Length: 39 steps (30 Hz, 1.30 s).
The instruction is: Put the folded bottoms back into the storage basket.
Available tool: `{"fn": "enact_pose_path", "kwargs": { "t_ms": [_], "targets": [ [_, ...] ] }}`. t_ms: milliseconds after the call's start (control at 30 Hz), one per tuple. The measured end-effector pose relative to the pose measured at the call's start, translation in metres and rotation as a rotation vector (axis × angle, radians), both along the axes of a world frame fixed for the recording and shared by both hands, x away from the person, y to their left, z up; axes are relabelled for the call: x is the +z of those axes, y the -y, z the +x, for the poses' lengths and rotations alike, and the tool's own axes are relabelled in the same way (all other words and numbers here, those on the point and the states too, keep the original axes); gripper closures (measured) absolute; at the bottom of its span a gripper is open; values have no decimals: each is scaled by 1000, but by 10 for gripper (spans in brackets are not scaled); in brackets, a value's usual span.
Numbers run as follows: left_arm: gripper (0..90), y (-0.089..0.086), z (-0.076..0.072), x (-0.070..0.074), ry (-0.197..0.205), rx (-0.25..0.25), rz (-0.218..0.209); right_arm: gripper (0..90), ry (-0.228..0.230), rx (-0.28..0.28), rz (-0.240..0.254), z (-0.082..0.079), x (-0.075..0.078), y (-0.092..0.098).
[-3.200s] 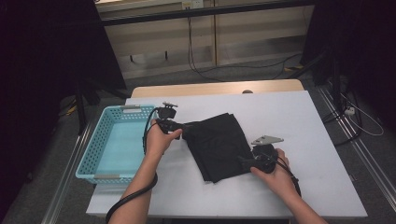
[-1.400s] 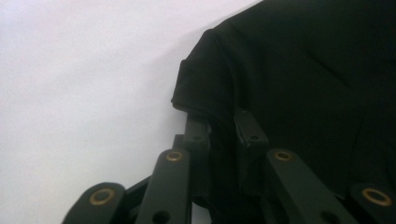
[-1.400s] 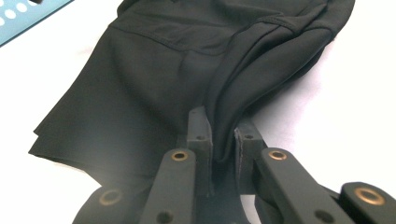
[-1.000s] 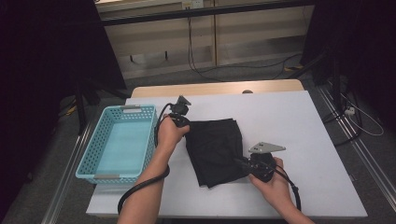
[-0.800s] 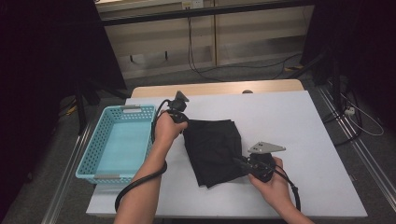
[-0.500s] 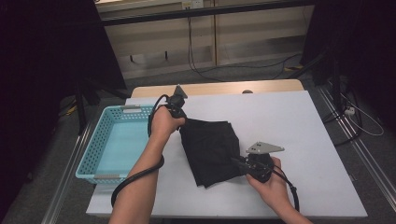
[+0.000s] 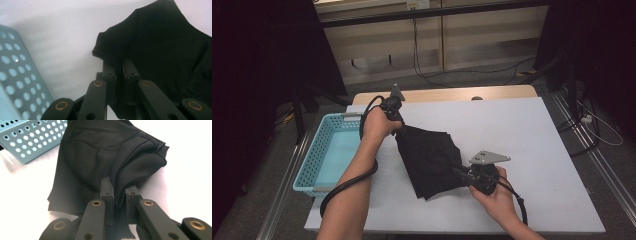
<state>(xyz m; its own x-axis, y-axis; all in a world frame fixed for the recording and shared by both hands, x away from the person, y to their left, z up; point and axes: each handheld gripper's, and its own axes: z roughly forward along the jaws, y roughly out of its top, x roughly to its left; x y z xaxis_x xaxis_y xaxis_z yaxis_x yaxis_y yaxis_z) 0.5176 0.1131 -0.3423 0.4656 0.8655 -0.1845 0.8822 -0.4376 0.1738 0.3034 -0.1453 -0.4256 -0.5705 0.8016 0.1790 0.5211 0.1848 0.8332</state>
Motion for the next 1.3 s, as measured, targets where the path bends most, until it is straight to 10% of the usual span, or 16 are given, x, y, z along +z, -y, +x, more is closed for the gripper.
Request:
{"fn": "enact_pose_path", "kwargs": {
  "t_ms": [1300],
  "targets": [
    [833,-45,-1,105,1,17,70,809,151,61,98,0,52,-49]
  ]
}}
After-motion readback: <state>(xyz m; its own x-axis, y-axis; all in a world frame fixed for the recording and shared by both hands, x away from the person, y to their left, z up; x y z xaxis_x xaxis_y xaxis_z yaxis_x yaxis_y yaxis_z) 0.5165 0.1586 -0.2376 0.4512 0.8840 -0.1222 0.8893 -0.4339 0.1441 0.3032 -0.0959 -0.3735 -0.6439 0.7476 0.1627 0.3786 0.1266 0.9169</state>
